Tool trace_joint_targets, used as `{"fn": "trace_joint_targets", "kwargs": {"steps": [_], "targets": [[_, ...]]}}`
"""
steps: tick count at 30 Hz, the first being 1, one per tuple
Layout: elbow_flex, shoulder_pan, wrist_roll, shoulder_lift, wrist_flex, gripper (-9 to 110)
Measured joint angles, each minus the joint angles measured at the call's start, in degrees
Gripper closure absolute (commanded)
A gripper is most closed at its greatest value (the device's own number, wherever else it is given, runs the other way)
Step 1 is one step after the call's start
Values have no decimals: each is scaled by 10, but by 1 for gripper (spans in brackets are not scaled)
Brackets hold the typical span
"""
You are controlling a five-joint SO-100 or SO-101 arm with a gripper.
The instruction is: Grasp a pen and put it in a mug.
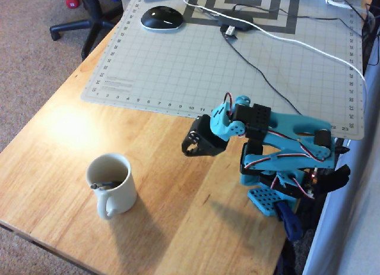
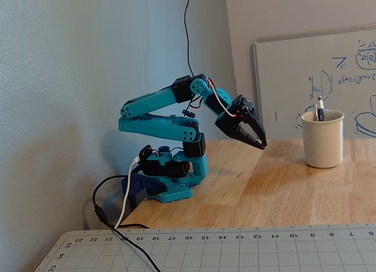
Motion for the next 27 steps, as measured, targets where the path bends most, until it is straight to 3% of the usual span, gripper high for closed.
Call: {"fn": "trace_joint_targets", "kwargs": {"steps": [12,27], "targets": [[154,1,0,168,39,101],[206,1,-9,209,84,101]]}}
